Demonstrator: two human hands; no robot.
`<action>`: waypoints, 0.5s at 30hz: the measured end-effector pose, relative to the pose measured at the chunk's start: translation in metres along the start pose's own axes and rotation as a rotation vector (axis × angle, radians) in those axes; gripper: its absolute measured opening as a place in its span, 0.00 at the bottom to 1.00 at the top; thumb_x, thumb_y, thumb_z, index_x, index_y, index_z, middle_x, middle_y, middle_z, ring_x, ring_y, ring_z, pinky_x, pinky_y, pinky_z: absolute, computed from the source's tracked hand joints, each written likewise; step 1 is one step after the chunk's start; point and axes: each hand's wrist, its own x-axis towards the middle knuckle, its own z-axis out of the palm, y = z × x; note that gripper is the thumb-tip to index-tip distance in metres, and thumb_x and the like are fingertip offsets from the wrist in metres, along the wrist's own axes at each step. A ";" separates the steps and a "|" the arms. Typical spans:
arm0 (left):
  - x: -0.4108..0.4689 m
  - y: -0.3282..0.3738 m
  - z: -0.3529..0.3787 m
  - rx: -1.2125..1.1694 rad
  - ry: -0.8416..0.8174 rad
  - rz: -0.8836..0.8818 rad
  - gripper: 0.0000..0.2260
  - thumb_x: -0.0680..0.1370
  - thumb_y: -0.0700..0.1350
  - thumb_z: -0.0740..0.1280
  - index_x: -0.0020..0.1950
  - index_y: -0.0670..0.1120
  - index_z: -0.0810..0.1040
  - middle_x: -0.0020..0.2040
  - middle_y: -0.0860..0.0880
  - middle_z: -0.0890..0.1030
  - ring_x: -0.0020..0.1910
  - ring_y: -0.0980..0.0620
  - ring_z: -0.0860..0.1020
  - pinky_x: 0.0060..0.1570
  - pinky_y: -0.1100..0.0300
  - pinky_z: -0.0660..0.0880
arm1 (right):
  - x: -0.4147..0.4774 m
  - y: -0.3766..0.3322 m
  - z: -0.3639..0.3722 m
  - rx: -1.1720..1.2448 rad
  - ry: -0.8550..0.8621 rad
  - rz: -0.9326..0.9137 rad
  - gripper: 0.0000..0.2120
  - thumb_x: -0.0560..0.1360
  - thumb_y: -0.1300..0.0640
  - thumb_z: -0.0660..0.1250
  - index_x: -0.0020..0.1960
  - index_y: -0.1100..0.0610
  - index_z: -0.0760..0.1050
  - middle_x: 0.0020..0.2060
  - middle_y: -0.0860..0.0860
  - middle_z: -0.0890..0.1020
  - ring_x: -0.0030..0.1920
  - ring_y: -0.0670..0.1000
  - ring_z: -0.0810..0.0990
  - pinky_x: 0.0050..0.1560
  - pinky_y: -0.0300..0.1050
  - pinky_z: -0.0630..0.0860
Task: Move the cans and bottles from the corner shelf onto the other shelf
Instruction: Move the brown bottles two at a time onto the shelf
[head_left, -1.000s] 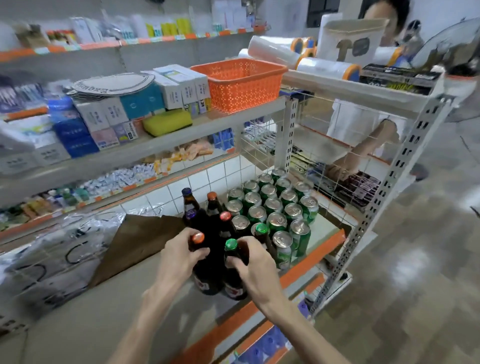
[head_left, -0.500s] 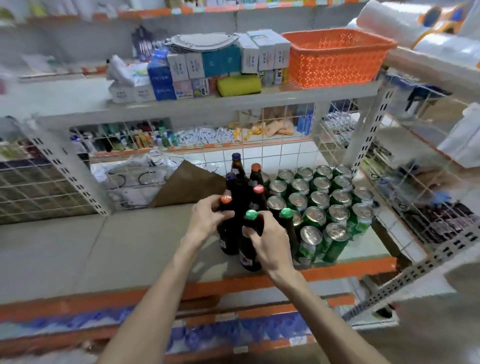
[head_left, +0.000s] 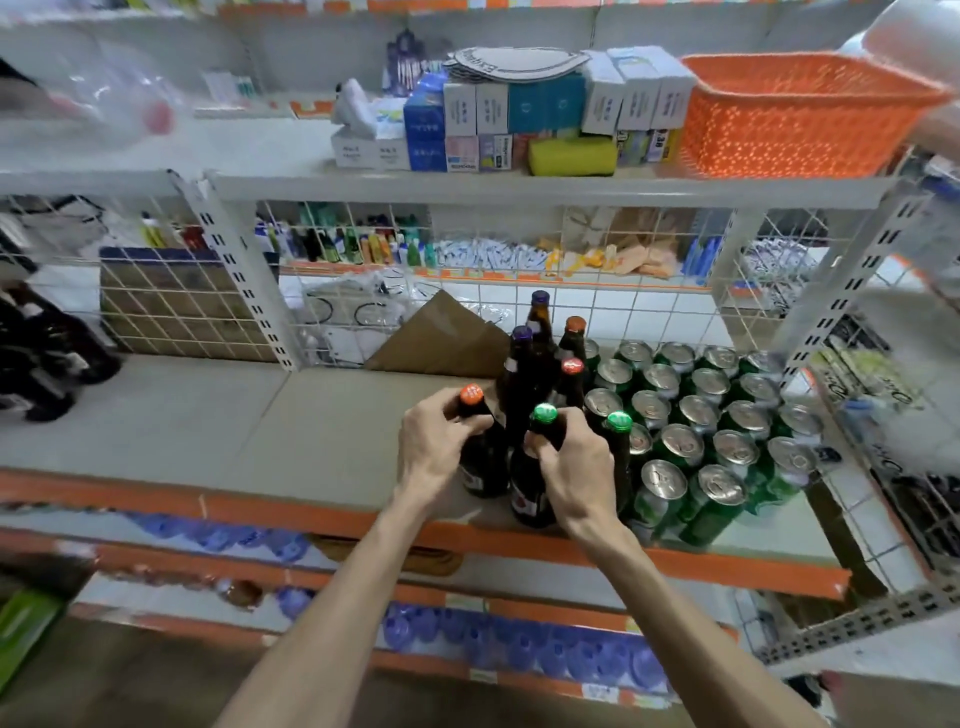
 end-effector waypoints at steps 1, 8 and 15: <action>-0.003 0.000 -0.005 0.003 0.030 -0.014 0.13 0.67 0.47 0.81 0.51 0.49 0.86 0.45 0.52 0.87 0.46 0.57 0.83 0.47 0.60 0.79 | 0.000 0.000 0.000 -0.005 -0.017 -0.018 0.09 0.76 0.55 0.69 0.54 0.57 0.74 0.43 0.55 0.84 0.45 0.59 0.81 0.40 0.48 0.71; -0.007 0.008 -0.051 -0.006 0.246 -0.116 0.12 0.65 0.52 0.81 0.45 0.52 0.85 0.38 0.57 0.84 0.42 0.56 0.83 0.45 0.62 0.78 | 0.011 -0.018 0.003 0.063 -0.133 -0.091 0.11 0.77 0.59 0.68 0.59 0.57 0.76 0.45 0.53 0.84 0.46 0.54 0.81 0.44 0.44 0.73; -0.003 0.009 -0.109 0.062 0.427 -0.163 0.15 0.65 0.56 0.80 0.44 0.51 0.83 0.33 0.60 0.81 0.39 0.58 0.82 0.38 0.62 0.77 | 0.034 -0.063 0.019 0.134 -0.225 -0.171 0.11 0.77 0.60 0.67 0.59 0.57 0.75 0.42 0.50 0.80 0.44 0.53 0.79 0.44 0.46 0.74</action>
